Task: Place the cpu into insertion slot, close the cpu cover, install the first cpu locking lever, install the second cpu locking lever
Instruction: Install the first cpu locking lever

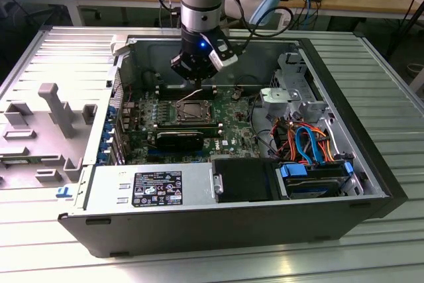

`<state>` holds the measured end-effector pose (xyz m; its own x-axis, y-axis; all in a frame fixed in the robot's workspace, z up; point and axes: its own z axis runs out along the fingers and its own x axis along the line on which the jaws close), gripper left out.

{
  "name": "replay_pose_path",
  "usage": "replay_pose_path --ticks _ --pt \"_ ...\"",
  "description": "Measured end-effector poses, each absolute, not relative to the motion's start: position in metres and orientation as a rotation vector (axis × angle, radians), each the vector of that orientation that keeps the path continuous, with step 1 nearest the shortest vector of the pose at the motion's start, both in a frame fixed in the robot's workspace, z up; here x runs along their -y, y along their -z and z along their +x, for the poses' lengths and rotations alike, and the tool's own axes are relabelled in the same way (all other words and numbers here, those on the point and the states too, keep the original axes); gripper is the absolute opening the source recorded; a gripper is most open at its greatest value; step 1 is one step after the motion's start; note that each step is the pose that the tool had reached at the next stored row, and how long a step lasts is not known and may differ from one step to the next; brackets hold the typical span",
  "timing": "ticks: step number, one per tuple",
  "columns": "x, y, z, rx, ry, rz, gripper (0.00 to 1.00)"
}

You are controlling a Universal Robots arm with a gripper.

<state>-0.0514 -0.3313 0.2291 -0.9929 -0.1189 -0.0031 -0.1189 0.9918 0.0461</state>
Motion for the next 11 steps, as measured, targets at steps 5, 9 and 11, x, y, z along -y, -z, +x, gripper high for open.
replay_pose_path --ticks 5,9,11 --pt "0.329 -0.230 -0.056 -3.135 -0.073 -0.187 0.11" --pt "0.324 -0.230 -0.066 -3.134 -0.073 -0.187 0.11" --pt "0.323 -0.229 -0.071 -3.134 -0.073 -0.187 0.11"
